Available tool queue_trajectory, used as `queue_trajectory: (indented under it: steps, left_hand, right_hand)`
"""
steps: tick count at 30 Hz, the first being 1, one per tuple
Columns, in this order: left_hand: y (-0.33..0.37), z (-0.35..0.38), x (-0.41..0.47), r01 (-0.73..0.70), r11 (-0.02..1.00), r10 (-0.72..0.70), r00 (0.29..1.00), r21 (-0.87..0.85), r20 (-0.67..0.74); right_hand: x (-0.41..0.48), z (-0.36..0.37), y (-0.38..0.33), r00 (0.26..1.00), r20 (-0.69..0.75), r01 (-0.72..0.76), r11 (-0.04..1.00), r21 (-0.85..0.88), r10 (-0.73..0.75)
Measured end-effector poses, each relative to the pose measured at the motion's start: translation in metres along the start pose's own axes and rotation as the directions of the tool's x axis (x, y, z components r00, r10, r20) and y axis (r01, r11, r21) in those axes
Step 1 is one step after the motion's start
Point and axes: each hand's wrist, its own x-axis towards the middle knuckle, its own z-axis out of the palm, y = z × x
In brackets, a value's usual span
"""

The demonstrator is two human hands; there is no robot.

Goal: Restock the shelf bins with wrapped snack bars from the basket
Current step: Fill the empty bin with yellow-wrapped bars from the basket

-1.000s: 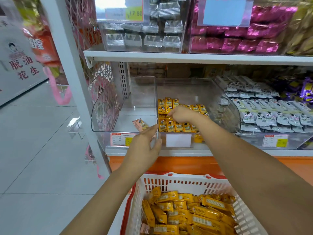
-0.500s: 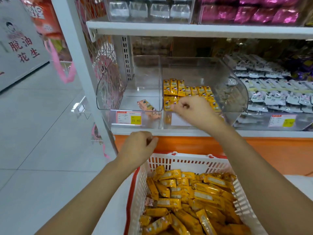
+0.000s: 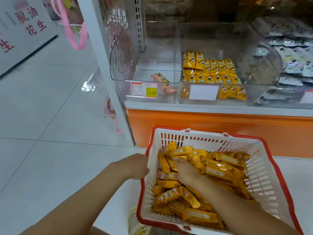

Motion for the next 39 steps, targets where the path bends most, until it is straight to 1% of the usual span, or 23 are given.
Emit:
queue_trajectory:
  steps: [3,6,8,11,16,18,21,23,24,27,29,30,33,37,39]
  left_hand:
    - [-0.001,0.0,0.006,-0.008,1.0,0.008,1.0,0.017,-0.015]
    - [-0.002,-0.001,0.01,0.01,1.0,-0.01,1.0,0.02,-0.001]
    - [-0.003,-0.001,0.012,0.01,1.0,-0.01,1.0,0.01,-0.005]
    - [-0.005,-0.002,0.013,0.004,1.0,-0.004,1.0,0.0,-0.013]
    - [-0.006,-0.001,0.015,0.011,1.0,-0.011,1.0,-0.018,-0.017]
    - [-0.007,0.0,0.017,0.002,1.0,-0.002,1.0,-0.008,-0.01]
    - [-0.008,0.001,0.019,0.0,1.0,0.0,1.0,-0.027,-0.011]
    - [-0.008,0.001,0.02,0.005,0.999,-0.005,1.0,-0.037,-0.019]
    - [-0.007,0.0,0.02,0.011,0.999,-0.012,1.0,-0.042,-0.021]
    - [-0.003,-0.002,0.019,0.032,0.999,-0.033,0.999,-0.044,-0.029]
    - [-0.001,-0.002,0.018,0.032,0.999,-0.033,0.999,-0.031,-0.019]
    - [-0.001,-0.002,0.018,0.032,0.999,-0.033,0.999,-0.026,-0.017]
    - [0.001,-0.004,0.018,0.042,0.999,-0.042,0.999,-0.01,-0.025]
    - [0.006,-0.01,0.017,0.052,0.999,-0.052,0.999,-0.008,-0.015]
    - [0.009,-0.014,0.016,0.056,0.998,-0.056,0.998,0.003,-0.009]
  right_hand:
    - [0.015,0.015,-0.004,0.994,-0.071,-0.081,0.996,0.042,0.084]
    - [0.026,0.019,-0.01,0.987,-0.13,-0.083,0.995,0.045,0.089]
    - [0.031,0.02,-0.011,0.986,-0.145,-0.073,0.995,0.061,0.082]
    - [0.034,0.019,-0.004,0.991,-0.124,-0.039,0.993,0.107,0.052]
    - [0.032,0.014,0.01,0.991,-0.131,0.024,0.992,0.124,-0.008]
    - [0.029,0.01,0.014,0.995,-0.097,0.031,0.987,0.155,-0.016]
    - [0.019,-0.003,0.026,1.0,0.008,0.017,0.98,0.196,-0.019]
    - [0.01,-0.009,0.034,0.997,0.062,0.029,0.989,0.147,-0.039]
    - [0.005,-0.011,0.036,0.996,0.067,0.053,0.993,0.104,-0.061]
    - [-0.006,-0.01,0.037,0.989,0.076,0.132,0.986,-0.099,-0.124]
    - [-0.008,-0.008,0.034,0.988,0.082,0.148,0.957,-0.251,-0.131]
    - [-0.008,-0.007,0.033,0.988,0.071,0.151,0.944,-0.295,-0.136]
    - [-0.01,-0.008,0.031,0.989,0.04,0.149,0.934,-0.326,-0.144]
    - [-0.016,-0.009,0.032,0.992,0.033,0.128,0.911,-0.392,-0.126]
    - [-0.023,-0.011,0.031,0.994,0.012,0.108,0.924,-0.368,-0.111]
